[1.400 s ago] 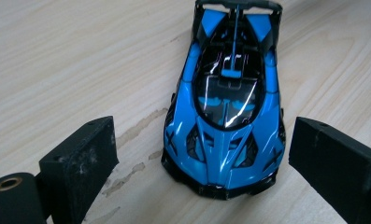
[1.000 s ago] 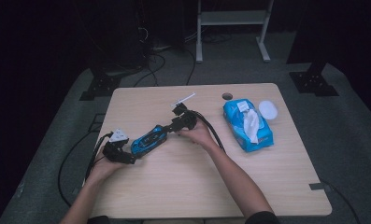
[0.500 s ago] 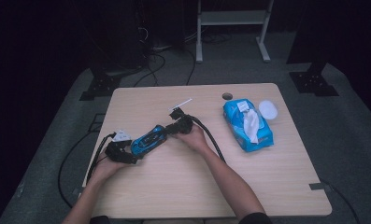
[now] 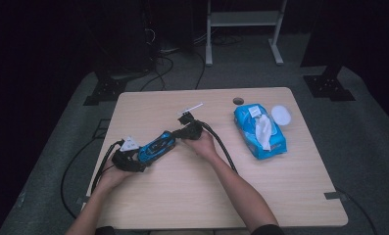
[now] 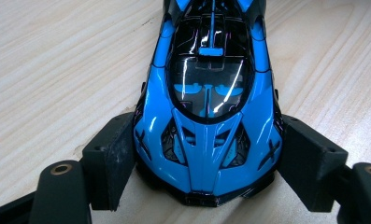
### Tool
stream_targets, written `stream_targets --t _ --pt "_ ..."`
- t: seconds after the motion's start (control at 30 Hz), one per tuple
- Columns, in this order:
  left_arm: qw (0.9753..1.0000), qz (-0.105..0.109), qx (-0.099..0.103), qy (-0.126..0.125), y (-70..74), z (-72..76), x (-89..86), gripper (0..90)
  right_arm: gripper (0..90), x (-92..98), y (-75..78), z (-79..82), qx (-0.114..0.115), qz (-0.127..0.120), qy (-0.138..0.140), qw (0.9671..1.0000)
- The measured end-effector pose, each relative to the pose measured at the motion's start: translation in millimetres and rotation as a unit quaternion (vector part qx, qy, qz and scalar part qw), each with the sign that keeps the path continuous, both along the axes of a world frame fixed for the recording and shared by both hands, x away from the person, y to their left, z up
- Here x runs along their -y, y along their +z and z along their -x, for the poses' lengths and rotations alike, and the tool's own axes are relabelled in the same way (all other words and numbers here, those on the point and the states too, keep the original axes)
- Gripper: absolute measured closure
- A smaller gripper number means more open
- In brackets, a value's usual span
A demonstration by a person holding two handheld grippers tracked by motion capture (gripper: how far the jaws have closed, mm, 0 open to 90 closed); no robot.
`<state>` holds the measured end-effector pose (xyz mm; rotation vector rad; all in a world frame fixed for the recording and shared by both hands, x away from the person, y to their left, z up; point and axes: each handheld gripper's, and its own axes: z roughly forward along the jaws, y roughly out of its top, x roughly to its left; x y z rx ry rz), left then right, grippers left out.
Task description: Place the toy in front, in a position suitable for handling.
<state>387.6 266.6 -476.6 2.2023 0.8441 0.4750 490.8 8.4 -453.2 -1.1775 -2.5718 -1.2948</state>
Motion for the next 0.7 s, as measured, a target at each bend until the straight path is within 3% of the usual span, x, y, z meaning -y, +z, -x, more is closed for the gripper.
stream_targets --t 0.13,0.27,0.4,0.57,0.7 --pt "1.0 0.001 0.001 0.0 -0.2 0.0 0.1 24.7 76.9 -0.1 -0.5 -0.2 0.002 -0.001 0.0 1.0" --pt "0.9998 0.015 -0.009 0.003 -2.3 -2.8 -0.2 23.7 70.0 -4.1 -5.3 1.0 -0.004 0.006 0.003 1.0" --pt "0.9995 0.027 -0.015 0.009 -4.3 -5.1 1.9 20.7 70.2 -5.4 -7.5 0.9 -0.018 -0.009 0.003 0.9998" --pt "0.9998 0.018 -0.006 0.003 -3.0 -3.5 3.2 23.3 73.0 -8.6 -6.5 3.2 -0.02 -0.008 0.001 0.9998" --pt "1.0 0.005 0.005 -0.004 -1.6 -0.9 7.1 24.7 77.5 -3.9 -5.6 1.3 -0.029 -0.021 -0.014 0.9993"
